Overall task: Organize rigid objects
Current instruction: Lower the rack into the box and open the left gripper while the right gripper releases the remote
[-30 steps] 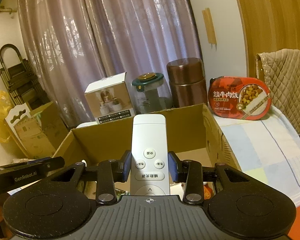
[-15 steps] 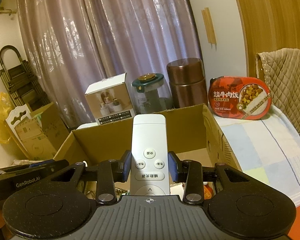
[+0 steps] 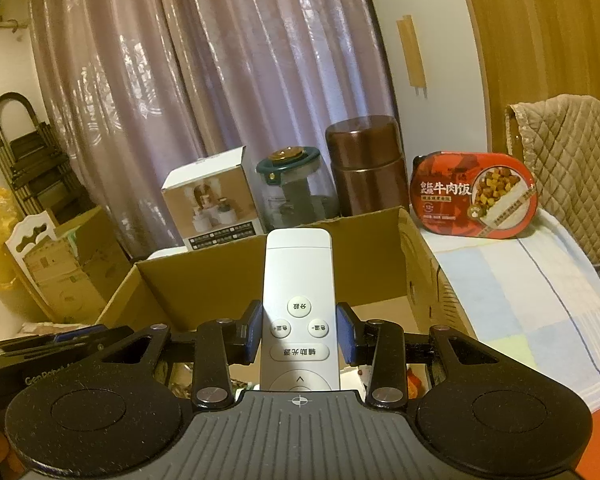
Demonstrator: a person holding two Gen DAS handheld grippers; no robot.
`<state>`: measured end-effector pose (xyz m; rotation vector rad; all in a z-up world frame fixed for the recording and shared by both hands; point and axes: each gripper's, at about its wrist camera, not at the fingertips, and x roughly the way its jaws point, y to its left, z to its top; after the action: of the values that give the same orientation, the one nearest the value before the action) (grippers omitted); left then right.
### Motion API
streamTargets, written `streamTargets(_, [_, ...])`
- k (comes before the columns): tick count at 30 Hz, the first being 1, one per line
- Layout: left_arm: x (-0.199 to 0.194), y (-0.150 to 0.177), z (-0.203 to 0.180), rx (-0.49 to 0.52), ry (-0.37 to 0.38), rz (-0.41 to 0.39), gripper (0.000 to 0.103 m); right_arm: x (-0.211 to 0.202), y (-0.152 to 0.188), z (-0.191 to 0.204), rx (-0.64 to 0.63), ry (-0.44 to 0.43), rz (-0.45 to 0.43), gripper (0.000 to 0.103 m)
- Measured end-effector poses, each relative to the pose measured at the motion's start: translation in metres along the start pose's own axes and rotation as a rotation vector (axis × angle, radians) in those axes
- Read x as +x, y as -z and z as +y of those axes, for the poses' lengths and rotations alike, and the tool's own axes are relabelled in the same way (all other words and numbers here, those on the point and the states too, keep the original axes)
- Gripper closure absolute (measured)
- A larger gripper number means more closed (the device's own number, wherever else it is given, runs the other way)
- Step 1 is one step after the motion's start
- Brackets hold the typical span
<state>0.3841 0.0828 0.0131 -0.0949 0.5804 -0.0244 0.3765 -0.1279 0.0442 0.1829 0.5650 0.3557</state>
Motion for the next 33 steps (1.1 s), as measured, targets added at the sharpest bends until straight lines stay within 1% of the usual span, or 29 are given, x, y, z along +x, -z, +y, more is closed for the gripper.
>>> streamTargets(8, [-0.001,0.000,0.000,-0.008,0.008,-0.003,0.078,0.002,-0.002,-0.003,0.018,0.012,-0.019,0.068])
streamTargets(26, [0.001,0.001,0.000,-0.010,0.015,0.007,0.078,0.020,0.005,-0.006,0.004,0.039,0.001,0.068])
streamTargets(33, [0.000,0.001,-0.001,-0.005,0.015,0.006,0.077,0.017,0.003,-0.008,0.004,0.047,-0.026,0.068])
